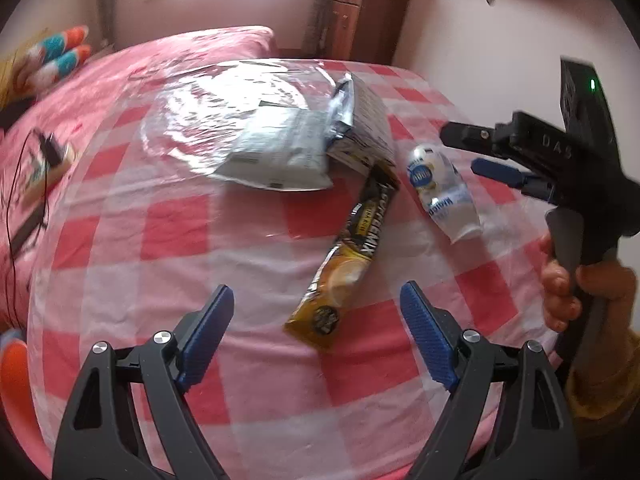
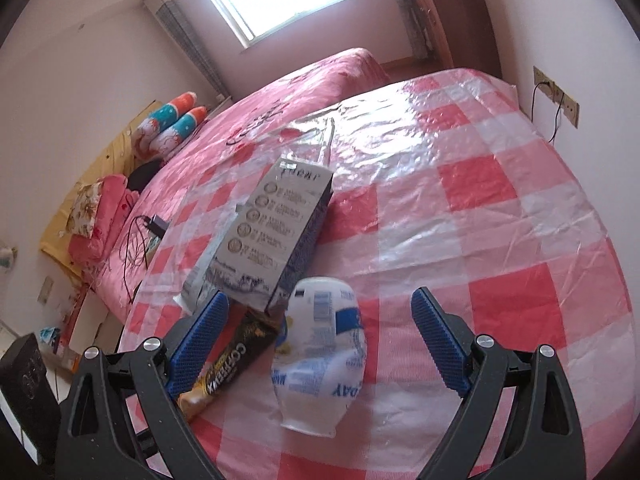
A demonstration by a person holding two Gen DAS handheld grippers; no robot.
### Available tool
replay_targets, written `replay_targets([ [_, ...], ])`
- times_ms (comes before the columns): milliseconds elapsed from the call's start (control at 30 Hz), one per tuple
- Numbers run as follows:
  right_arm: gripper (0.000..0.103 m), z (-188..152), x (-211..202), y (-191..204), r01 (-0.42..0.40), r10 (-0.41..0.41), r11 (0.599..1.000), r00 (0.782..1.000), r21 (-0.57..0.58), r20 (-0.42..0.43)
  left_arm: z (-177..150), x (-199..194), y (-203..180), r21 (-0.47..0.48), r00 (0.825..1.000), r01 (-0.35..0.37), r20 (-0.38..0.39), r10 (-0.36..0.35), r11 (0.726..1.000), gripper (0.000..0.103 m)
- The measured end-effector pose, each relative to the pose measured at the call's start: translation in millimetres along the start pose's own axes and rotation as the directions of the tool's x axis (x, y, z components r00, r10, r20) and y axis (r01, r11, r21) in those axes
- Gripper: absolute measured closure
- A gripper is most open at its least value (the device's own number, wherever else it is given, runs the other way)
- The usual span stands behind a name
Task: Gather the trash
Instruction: 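Grasp the coffee-mix stick with left tool while right tool grasps white bottle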
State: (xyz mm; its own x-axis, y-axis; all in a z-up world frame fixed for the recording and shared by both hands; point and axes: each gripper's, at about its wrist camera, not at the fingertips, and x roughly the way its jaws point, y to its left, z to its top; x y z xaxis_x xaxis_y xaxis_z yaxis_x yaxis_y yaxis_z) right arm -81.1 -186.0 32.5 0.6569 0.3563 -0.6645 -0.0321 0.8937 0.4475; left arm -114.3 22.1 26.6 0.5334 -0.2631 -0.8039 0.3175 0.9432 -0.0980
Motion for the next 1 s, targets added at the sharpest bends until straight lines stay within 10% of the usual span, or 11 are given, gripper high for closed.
replay_targets([
  [467, 0.033, -13, 16, 16, 0.008, -0.015, 0.994, 0.998, -0.105, -0.065, 17, 28, -25, 0.083, 0.999, -0.032, 0.004, 0.032, 0.996, 0.019],
  [1000, 0.037, -15, 24, 16, 0.014, -0.021, 0.992, 0.998, -0.124, -0.058, 33, 50, -33, 0.075, 0.998, -0.059, 0.017, 0.058, 0.995, 0.064],
])
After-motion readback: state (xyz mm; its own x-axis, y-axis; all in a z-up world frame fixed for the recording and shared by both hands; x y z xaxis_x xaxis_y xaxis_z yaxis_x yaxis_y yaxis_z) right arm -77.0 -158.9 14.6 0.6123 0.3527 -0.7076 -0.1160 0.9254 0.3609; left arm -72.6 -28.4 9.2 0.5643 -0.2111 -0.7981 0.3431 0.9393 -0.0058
